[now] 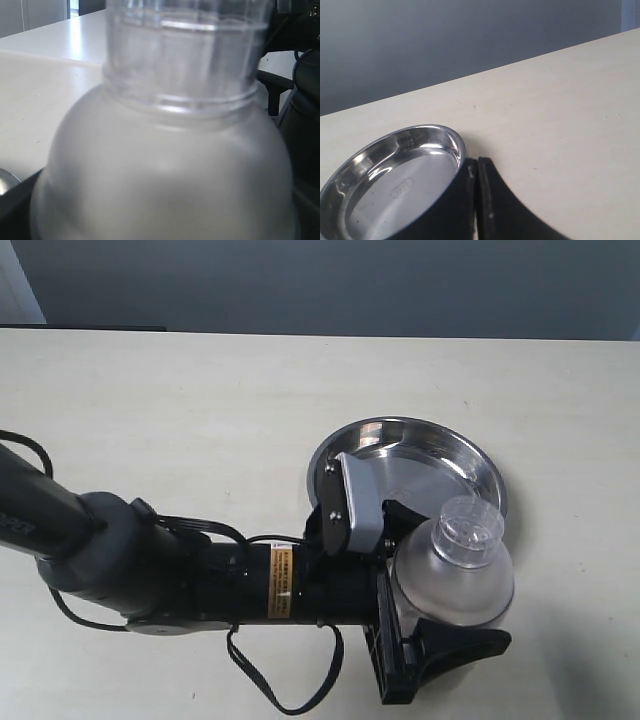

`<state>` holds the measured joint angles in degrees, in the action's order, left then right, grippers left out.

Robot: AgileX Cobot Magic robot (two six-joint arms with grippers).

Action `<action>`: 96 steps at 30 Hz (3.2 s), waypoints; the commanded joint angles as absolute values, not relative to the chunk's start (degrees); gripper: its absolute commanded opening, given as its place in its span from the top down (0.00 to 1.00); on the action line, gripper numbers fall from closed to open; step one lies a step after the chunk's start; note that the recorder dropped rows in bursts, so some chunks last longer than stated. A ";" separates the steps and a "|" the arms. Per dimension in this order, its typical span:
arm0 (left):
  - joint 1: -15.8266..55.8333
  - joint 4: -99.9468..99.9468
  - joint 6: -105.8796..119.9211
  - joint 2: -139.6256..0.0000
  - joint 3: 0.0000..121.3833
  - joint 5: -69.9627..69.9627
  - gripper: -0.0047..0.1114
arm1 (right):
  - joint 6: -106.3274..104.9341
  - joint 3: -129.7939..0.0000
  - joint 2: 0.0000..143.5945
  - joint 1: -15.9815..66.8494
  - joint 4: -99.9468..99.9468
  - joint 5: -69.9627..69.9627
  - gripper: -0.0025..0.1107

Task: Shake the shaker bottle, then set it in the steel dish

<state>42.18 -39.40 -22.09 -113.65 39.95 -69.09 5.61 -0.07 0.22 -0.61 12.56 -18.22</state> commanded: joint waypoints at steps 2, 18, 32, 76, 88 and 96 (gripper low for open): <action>42.35 -38.17 -21.40 -108.55 40.18 -64.24 0.96 | 5.25 0.00 0.00 -0.51 12.57 -17.65 0.98; 42.24 -22.68 -4.53 -77.32 34.09 -32.43 0.96 | 5.25 0.00 0.00 -0.51 12.57 -17.65 0.98; 42.24 26.82 30.05 -56.92 24.89 -20.05 0.96 | 5.25 0.00 0.00 -0.51 12.57 -17.65 0.98; 32.15 40.33 38.62 -48.57 24.31 -26.56 0.96 | 5.25 0.00 0.00 -0.51 12.56 -17.65 0.98; 31.50 50.83 42.47 -46.63 24.75 -21.12 0.96 | 5.25 0.00 0.00 -0.61 12.56 -17.65 0.98; 32.85 26.80 23.12 -46.62 25.86 -24.11 0.96 | 5.25 0.00 0.00 -0.51 12.56 -17.65 0.98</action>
